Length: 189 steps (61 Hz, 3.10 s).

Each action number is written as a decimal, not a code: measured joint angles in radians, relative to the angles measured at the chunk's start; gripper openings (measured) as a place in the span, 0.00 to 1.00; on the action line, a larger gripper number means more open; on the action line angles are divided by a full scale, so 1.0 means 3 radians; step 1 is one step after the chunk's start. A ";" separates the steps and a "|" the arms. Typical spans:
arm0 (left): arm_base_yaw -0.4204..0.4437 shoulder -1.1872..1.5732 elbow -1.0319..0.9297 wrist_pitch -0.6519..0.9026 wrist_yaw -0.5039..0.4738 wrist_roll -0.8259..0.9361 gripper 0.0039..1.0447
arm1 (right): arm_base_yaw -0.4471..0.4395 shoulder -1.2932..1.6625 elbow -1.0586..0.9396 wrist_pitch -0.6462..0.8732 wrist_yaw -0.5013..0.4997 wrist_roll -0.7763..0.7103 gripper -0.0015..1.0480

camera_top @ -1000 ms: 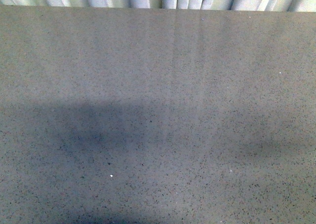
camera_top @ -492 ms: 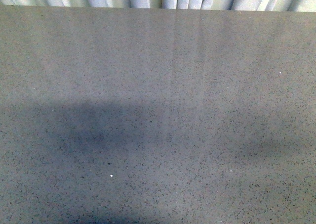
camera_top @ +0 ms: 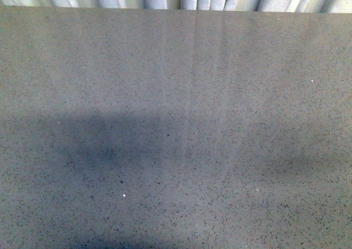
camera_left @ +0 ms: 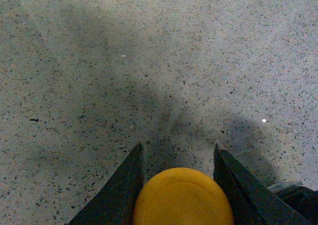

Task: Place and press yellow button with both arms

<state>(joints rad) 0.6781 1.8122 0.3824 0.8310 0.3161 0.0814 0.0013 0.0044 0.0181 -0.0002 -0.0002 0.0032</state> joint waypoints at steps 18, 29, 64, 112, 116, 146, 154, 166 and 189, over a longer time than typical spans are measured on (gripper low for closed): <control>-0.0141 -0.0852 0.0165 -0.0575 0.0083 -0.0079 0.32 | 0.0000 0.0000 0.0000 0.0000 0.0000 0.0000 0.91; -0.0865 -0.1527 0.0298 -0.0918 -0.0081 -0.0228 0.32 | 0.0000 0.0000 0.0000 0.0000 0.0000 0.0000 0.91; -0.3759 -0.0135 0.0237 0.0100 -0.1334 -0.0708 0.32 | 0.0000 0.0000 0.0000 0.0000 0.0001 0.0000 0.91; -0.3956 -0.0183 0.0337 -0.0038 -0.1273 -0.0861 0.91 | 0.0000 0.0000 0.0000 0.0000 0.0000 0.0000 0.91; -0.3863 -0.0444 0.0332 -0.0168 -0.1172 -0.0885 0.91 | 0.0000 0.0000 0.0000 0.0000 0.0000 0.0000 0.91; -0.2274 -0.2700 -0.0656 -0.0038 -0.1086 -0.0338 0.26 | 0.0481 0.2036 0.0985 -0.0437 -0.0181 0.0039 0.91; -0.2272 -0.2940 -0.0829 -0.0163 -0.1054 -0.0320 0.03 | 0.0792 0.3211 0.1429 0.0380 -0.0300 -0.0298 0.91; -0.2272 -0.3320 -0.0971 -0.0373 -0.1053 -0.0309 0.01 | 0.1061 0.4748 0.2093 0.0944 -0.0520 -0.0734 0.91; -0.2271 -0.3955 -0.1232 -0.0744 -0.1054 -0.0308 0.01 | 0.1644 0.6096 0.3109 0.0865 -0.0791 -0.0950 0.52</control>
<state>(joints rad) -0.0032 0.6258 0.0128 0.6079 -0.0002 -0.0109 0.4946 1.8332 0.9508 0.2592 -0.2375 -0.2817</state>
